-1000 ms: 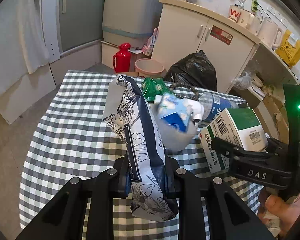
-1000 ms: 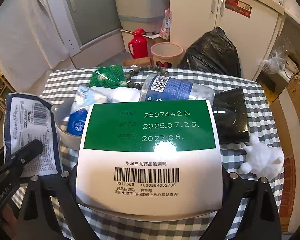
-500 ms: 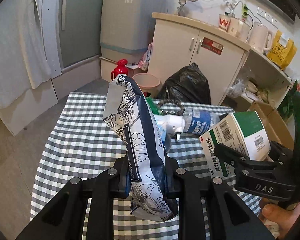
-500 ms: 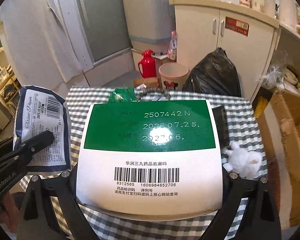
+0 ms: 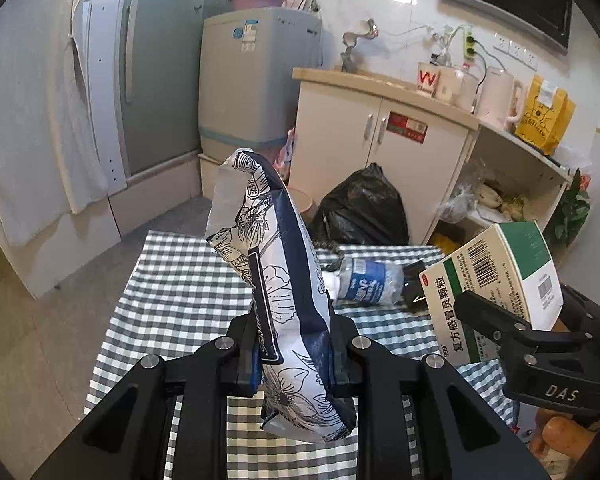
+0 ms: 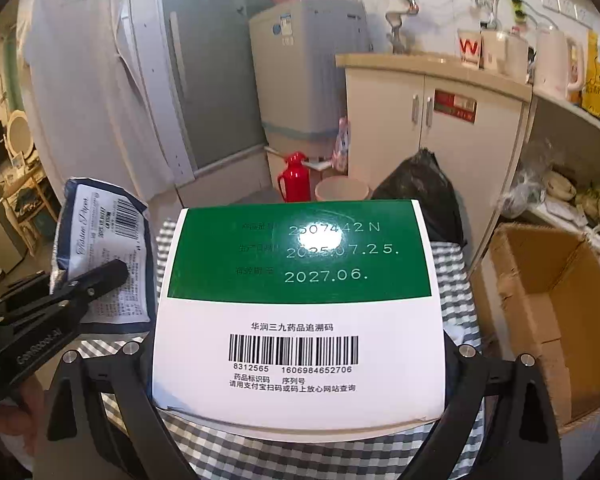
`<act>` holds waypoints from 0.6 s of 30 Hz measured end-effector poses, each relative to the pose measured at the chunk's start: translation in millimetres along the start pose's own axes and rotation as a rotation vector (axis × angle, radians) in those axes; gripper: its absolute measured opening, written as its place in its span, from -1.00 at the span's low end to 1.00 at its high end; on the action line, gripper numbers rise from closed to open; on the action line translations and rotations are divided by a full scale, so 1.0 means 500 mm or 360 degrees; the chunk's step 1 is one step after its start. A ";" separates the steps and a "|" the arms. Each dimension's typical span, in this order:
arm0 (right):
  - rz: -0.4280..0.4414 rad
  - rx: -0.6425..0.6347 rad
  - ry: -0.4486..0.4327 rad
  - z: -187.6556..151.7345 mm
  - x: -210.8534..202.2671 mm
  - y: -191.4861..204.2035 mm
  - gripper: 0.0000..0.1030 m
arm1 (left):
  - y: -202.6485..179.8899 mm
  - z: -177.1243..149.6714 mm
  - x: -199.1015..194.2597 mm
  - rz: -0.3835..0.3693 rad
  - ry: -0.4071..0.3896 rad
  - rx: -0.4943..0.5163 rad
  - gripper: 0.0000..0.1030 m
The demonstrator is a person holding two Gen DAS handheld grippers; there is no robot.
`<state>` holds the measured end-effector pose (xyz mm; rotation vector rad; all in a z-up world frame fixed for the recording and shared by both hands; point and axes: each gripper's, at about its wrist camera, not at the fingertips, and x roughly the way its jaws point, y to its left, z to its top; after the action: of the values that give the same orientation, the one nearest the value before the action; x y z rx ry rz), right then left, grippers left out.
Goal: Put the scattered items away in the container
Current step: 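Lift and carry the tissue bag and medicine box over the cardboard box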
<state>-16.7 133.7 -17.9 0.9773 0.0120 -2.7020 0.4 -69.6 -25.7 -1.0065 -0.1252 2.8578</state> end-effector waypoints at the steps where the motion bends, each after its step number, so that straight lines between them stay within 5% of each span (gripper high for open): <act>1: -0.0001 -0.0006 -0.0020 0.003 -0.013 0.003 0.83 | -0.003 0.002 -0.008 -0.0003 -0.0013 0.0004 -0.56; 18: -0.0017 -0.0017 -0.0223 0.031 -0.141 -0.018 0.83 | -0.058 0.037 -0.093 0.0003 -0.0169 0.0051 -0.56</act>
<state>23.4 158.2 37.5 0.7847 0.0048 -2.7709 27.3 -47.7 20.8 -0.8497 -0.0873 2.9052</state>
